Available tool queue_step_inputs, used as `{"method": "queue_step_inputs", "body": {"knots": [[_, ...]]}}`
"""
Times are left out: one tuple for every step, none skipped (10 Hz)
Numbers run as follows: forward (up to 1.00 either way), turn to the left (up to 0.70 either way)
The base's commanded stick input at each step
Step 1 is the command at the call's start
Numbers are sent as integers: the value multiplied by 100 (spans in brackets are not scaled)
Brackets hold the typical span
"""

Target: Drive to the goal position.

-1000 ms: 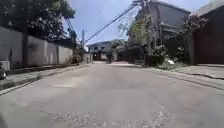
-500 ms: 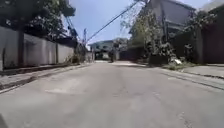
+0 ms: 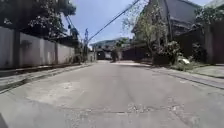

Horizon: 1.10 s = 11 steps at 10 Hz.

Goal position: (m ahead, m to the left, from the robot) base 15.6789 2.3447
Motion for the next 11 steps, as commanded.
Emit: {"method": "queue_step_inputs", "body": {"knots": [[100, -29], [100, -35], [100, -27], [100, -19], [100, 1], [100, 1], [100, 1], [100, 1], [100, 1], [100, 1], [100, 1]]}}
